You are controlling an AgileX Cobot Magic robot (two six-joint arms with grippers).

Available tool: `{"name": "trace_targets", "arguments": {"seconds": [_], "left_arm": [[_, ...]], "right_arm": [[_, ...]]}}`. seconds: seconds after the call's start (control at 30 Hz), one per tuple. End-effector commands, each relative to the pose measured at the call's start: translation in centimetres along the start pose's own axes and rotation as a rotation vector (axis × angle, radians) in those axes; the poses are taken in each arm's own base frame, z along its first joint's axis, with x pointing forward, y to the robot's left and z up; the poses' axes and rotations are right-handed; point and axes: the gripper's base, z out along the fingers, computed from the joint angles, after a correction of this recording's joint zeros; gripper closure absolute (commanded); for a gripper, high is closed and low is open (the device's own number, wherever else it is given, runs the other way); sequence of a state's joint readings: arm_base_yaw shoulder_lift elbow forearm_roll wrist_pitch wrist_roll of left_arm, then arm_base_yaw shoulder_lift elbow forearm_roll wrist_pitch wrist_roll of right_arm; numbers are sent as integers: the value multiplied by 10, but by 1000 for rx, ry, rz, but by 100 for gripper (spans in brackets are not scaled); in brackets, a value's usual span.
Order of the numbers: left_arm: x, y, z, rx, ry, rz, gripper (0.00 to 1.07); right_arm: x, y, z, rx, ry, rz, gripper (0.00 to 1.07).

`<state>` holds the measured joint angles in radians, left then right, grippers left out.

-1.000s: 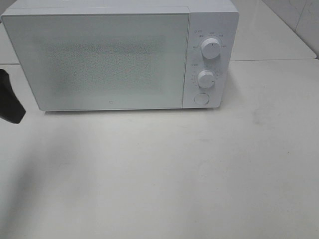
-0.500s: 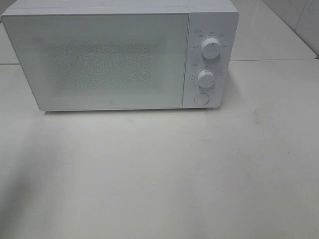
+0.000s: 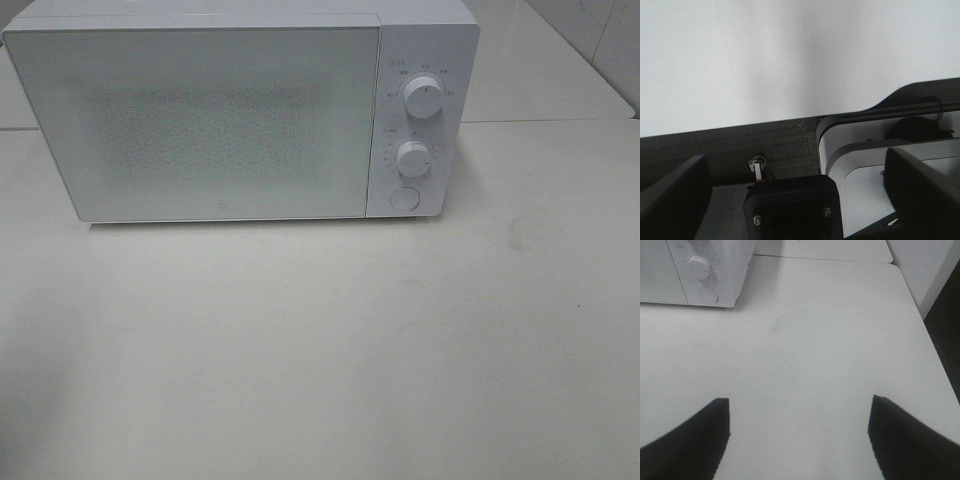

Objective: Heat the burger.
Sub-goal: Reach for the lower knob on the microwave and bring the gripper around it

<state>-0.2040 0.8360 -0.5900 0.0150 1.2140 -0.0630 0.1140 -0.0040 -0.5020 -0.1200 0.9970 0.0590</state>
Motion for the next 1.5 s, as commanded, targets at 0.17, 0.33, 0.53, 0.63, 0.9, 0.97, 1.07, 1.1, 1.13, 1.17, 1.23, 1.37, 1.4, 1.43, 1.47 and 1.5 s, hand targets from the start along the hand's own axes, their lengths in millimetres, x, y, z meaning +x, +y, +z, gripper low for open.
{"name": "trace_targets", "arguments": {"seconds": [0.17,0.33,0.53,0.63,0.9,0.97,1.07,1.1,1.13,1.17,1.23,1.37,1.4,1.43,1.47,1.5], "left_arm": [[30,-3,-23,57,-253,91,21],[47,-2,-35,71,-507,85,21],[69,-2,-42,90,-649,74,22],[77,-5,-45,130,-706,67,22],[96,-6,-51,119,-834,21,22],[100,-6,-52,83,-867,-28,22],[106,-7,-53,32,-917,-88,22],[109,-7,-54,22,-938,-96,22],[109,-7,-54,22,-938,-96,22],[110,-8,-53,11,-946,-112,22],[110,-8,-53,16,-945,-114,22],[110,-8,-53,16,-944,-114,22],[110,-8,-53,16,-944,-114,22],[110,-8,-53,16,-944,-114,22],[110,-8,-53,16,-944,-114,22],[110,-8,-53,16,-944,-114,22]], "right_arm": [[2,0,-4,7,-34,10,32],[2,0,-4,7,-34,10,32],[2,0,-4,7,-34,10,32],[2,0,-4,7,-34,10,32],[2,0,-4,7,-34,10,32],[2,0,-4,7,-34,10,32],[2,0,-4,7,-34,10,32],[2,0,-4,7,-34,10,32],[2,0,-4,7,-34,10,32],[2,0,-4,7,-34,10,32],[2,0,-4,7,-34,10,32],[2,0,-4,7,-33,10,32],[2,0,-4,7,-33,10,32],[2,0,-4,7,-33,10,32],[2,0,-4,7,-33,10,32],[2,0,-4,7,-33,10,32]]}}
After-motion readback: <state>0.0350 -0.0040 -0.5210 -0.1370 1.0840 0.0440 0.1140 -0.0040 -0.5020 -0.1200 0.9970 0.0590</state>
